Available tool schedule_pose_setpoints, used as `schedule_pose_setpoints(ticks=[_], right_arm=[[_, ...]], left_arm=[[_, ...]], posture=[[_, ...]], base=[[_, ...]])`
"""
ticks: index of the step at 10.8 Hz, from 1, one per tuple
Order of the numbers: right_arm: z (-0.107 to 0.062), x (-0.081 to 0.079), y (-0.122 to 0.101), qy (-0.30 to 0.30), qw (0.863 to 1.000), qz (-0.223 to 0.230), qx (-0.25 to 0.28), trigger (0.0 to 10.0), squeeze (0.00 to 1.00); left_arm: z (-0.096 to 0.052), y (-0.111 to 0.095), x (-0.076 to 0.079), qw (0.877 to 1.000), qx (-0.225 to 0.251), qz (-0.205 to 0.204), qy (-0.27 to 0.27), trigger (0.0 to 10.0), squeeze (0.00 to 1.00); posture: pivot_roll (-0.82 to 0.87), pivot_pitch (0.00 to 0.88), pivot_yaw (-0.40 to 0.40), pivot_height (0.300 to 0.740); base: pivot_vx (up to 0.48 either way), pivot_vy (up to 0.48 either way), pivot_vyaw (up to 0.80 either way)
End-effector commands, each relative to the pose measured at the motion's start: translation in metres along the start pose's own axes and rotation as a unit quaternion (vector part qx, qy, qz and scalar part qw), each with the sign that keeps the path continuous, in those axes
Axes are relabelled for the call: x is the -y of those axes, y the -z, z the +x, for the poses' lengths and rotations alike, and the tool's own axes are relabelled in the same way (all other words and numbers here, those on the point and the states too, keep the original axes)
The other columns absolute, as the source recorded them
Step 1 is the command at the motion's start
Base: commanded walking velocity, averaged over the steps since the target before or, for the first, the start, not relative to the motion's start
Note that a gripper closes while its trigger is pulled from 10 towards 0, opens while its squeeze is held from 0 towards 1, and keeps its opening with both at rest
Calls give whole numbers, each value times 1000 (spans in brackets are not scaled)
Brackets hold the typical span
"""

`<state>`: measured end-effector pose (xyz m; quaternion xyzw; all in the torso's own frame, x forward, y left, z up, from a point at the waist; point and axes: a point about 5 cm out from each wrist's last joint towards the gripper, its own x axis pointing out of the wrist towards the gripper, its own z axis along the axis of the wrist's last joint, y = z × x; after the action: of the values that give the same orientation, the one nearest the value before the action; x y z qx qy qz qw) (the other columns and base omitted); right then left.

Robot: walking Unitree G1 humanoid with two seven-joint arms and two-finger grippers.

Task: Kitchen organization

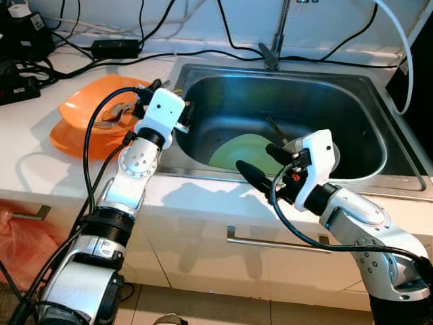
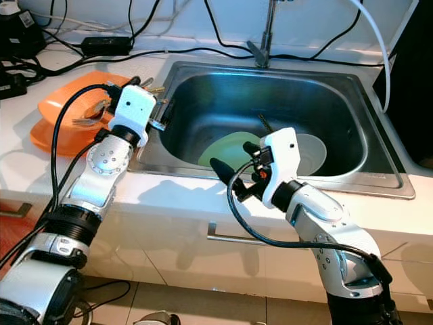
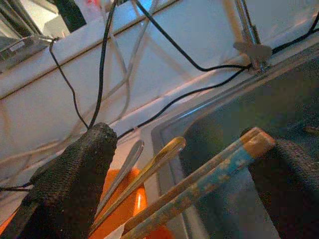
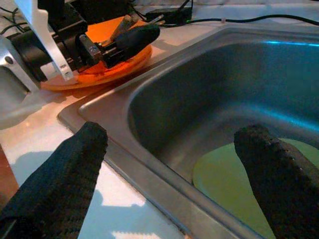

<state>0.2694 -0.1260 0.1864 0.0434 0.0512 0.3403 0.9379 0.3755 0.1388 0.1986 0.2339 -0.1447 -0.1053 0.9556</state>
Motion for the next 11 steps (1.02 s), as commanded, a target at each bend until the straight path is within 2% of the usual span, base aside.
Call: schedule_pose_setpoints(ticks=[1,2,3,4,11], right_arm=[[-2,-3,-3,-7,1000,-2,2,10000,0],[-2,-3,-3,-7,1000,-2,2,10000,0],[-2,-3,-3,-7,1000,-3,0,10000,0],[-1,-2,-3,-7,1000,-4,-1,10000,0],[2,-1,-1,1,1000,-12,-1,10000,0]], left_arm=[[5,-6,1,1000,12,5,6,10000,0],[5,-5,3,1000,12,3,10,10000,0],[5,-4,4,1000,13,0,15,2510,0],[5,-4,5,1000,15,-1,18,0,0],[8,-9,2,999,36,-1,22,0,0]], posture=[[50,85,12,740],[50,86,12,740],[48,84,9,740],[48,85,9,740],[55,78,11,740]], base=[[0,0,0],[0,0,0],[0,0,0],[0,0,0],[0,0,0]])
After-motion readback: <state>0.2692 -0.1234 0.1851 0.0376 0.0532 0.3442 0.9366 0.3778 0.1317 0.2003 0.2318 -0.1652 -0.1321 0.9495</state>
